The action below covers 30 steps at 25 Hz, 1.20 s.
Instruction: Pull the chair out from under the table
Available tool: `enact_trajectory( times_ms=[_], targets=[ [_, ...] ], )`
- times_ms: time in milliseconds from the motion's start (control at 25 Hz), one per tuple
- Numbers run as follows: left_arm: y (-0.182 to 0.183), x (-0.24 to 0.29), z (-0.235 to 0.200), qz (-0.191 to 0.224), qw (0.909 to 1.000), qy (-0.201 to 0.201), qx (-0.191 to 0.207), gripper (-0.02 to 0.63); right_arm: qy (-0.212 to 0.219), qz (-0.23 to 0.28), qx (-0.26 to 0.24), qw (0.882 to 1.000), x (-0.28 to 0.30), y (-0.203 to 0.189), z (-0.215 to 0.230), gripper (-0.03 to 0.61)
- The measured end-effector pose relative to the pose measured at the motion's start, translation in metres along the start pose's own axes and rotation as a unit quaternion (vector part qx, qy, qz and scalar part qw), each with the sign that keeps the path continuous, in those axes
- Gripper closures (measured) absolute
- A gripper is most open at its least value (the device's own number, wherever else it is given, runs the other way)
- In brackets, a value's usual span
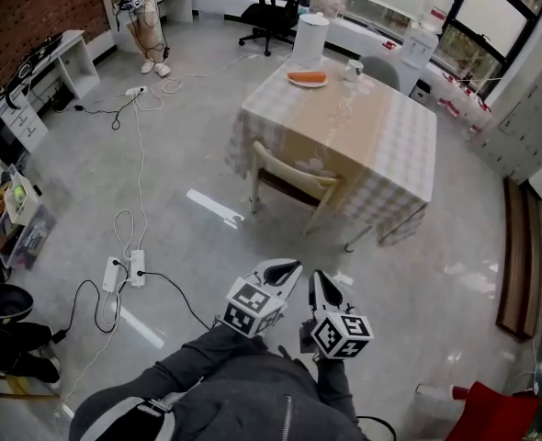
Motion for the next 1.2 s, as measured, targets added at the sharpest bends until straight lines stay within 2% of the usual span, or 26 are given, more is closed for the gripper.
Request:
enact_trajectory(
  times_ms=[200, 520, 720, 960, 1200],
  targets=[
    [0.006, 0.013, -0.013, -0.001, 1.0000, -0.005, -0.004, 0.606, -0.004, 0.000, 0.002, 1.000, 0.016, 0.004, 0.005, 0.566],
    [-0.006, 0.012, -0.017, -0.025, 0.9995, -0.010, -0.019, 0.606, 0.001, -0.015, 0.016, 1.000, 0.023, -0.003, 0.002, 0.566],
    [-0.014, 0.011, -0.029, -0.032, 0.9990, 0.010, -0.031, 0.606, 0.017, -0.039, 0.019, 0.999, 0.040, -0.009, 0.005, 0.566],
    [-0.007, 0.023, -0.049, -0.023, 0.9979, 0.041, -0.046, 0.606, 0.058, -0.048, 0.012, 0.997, 0.066, 0.001, 0.011, 0.566],
    [0.002, 0.048, -0.063, -0.027, 0.9971, 0.051, -0.049, 0.606, 0.066, -0.055, 0.015, 0.996, 0.090, 0.012, 0.034, 0.566]
  ],
)
Point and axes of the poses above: the fingertips, and each gripper's own axes: x forward along the fingers, z to its right, y out of its top, the point moved 9 cm from there along -x, backward along the fingers, and after that the axes turned 15 degrees about y, right-handed, at the moved point
